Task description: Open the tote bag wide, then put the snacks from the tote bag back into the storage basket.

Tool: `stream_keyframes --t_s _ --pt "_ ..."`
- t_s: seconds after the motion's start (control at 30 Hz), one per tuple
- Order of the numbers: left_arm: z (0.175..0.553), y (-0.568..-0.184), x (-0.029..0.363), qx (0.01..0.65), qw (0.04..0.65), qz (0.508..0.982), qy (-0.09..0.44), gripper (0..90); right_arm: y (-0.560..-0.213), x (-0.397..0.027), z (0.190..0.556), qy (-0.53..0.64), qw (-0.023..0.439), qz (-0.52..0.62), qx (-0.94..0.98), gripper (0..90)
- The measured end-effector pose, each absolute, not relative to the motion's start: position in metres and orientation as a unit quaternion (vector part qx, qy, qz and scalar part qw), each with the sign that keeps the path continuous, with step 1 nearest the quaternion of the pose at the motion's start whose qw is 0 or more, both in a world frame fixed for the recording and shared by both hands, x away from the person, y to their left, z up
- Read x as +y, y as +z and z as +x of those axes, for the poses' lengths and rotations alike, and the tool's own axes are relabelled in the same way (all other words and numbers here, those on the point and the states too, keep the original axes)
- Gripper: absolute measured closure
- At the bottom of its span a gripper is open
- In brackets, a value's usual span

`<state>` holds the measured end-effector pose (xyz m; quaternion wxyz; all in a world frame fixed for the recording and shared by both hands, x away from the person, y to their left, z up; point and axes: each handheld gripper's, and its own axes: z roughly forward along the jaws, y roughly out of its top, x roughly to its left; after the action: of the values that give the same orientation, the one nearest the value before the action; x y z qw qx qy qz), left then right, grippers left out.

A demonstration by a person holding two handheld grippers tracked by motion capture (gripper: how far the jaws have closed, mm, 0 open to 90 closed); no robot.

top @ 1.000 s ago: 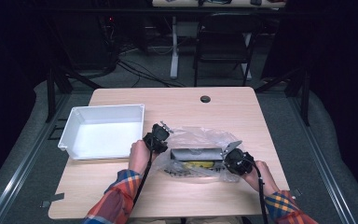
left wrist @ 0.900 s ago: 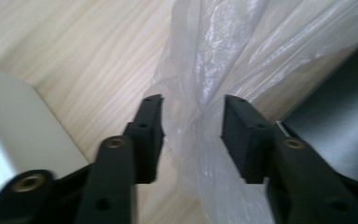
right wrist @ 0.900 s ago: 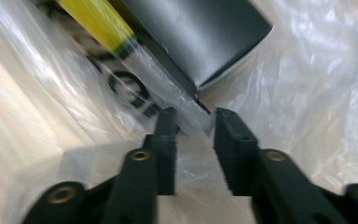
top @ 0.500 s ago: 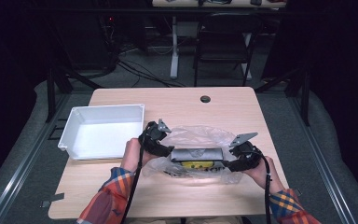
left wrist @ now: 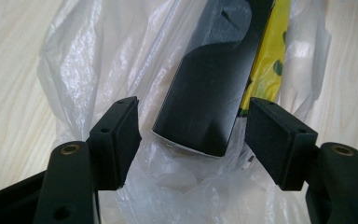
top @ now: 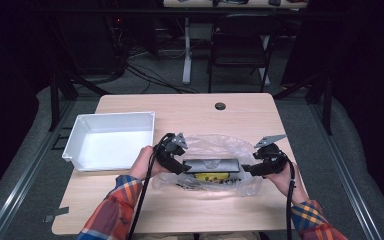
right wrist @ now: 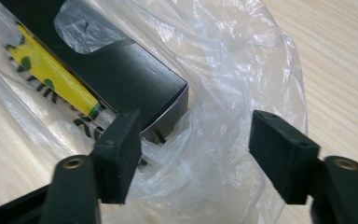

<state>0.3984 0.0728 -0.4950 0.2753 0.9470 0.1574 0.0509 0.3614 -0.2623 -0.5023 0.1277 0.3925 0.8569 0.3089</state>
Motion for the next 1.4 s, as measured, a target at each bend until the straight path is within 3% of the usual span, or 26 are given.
stream_keyframes --t_s 0.53,1.4 --pt "0.408 -0.503 0.053 0.094 0.213 0.972 0.027 37.3 -0.502 -0.283 0.364 0.331 0.111 0.404 0.846 20.6" --pt "0.421 -0.525 0.023 0.057 0.15 0.987 0.013 37.9 -0.508 -0.283 0.367 0.313 0.098 0.41 0.851 20.5"
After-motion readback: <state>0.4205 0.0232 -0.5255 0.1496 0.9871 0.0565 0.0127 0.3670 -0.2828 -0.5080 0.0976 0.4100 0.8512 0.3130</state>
